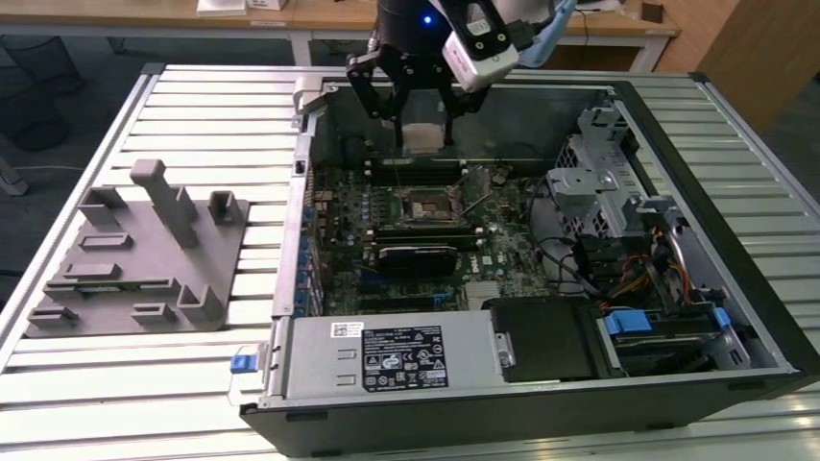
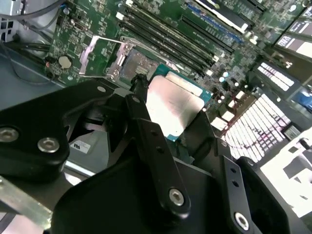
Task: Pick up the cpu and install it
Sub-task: 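Pick up the cpu and move it towards the insertion slot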
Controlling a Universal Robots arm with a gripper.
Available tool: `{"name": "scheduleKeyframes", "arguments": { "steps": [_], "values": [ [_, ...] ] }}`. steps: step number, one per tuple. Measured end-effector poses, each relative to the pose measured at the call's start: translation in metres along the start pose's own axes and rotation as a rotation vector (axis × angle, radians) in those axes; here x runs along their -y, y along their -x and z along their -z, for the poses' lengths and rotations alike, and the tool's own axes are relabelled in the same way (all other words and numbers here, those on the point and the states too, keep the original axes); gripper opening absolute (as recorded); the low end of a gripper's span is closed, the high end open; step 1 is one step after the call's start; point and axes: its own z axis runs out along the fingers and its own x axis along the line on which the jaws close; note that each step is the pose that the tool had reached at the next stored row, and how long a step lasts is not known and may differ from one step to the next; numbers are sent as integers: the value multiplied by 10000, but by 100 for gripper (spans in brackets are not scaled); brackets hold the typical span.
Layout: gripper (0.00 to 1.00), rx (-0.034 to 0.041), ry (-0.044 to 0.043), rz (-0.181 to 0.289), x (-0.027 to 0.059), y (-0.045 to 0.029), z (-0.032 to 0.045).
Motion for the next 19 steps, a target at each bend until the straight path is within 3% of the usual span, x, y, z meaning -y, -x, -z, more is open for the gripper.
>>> {"name": "scheduleKeyframes", "arguments": {
  "steps": [9,19],
  "values": [
    [55,-35,-1,-1,-70,64,-172],
    [55,-140,-1,-7,-144,175,-366]
  ]
}}
